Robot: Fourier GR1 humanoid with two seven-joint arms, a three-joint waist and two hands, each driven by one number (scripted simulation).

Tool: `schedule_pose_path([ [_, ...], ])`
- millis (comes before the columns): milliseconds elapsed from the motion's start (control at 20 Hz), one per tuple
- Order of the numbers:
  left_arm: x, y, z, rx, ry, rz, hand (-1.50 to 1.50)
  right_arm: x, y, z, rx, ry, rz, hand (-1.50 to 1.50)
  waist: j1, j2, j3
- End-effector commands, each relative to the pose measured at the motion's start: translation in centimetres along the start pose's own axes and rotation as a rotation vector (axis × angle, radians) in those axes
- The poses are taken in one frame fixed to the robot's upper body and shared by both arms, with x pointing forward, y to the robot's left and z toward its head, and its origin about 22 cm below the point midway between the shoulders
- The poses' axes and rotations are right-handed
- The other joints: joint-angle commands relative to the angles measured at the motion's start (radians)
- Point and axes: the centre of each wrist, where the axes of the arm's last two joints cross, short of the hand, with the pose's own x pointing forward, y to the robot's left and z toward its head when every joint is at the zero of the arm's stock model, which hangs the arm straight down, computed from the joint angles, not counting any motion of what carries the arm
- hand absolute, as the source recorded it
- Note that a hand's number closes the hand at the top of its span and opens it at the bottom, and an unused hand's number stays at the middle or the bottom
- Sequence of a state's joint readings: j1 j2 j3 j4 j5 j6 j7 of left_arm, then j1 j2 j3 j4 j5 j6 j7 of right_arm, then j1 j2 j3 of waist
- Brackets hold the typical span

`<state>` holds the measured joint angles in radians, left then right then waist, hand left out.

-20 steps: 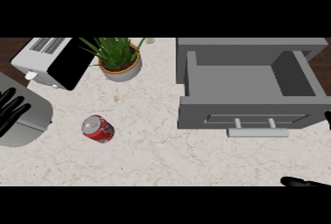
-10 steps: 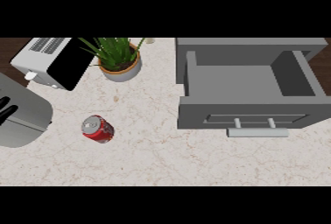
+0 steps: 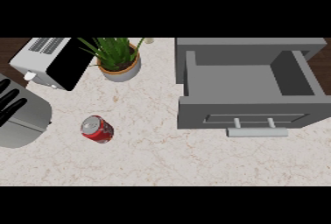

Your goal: Pick up the can, place it into the drawer and close the drawer

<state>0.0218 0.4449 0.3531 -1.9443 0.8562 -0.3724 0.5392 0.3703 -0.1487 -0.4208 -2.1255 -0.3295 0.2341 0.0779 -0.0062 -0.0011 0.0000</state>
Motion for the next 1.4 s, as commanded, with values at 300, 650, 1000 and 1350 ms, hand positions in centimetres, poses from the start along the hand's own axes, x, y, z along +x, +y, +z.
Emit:
schedule_pose_path([
  [300, -3.6, -1.7, -3.1, -0.001, 0.049, 0.053, -1.5, 1.0, -2.3, 0.8, 0.017, -0.016, -0.01, -1.5, -0.001, 0.0, 0.0],
  [650, -8.2, -3.0, -3.9, 0.005, 0.096, 0.037, -1.5, 0.5, -2.4, 2.9, 0.02, -0.003, -0.008, -1.5, 0.0, 0.0, 0.0],
  [1000, -10.0, -1.2, -4.1, 0.039, 0.101, -0.01, -1.5, 0.4, -2.4, 2.9, 0.003, 0.015, -0.009, -1.5, 0.004, 0.0, 0.0],
  [1350, -15.7, -0.3, -6.2, 0.099, 0.131, -0.031, -1.5, -0.5, -4.1, 2.1, 0.011, -0.014, -0.006, -1.5, -0.001, 0.002, 0.0],
])
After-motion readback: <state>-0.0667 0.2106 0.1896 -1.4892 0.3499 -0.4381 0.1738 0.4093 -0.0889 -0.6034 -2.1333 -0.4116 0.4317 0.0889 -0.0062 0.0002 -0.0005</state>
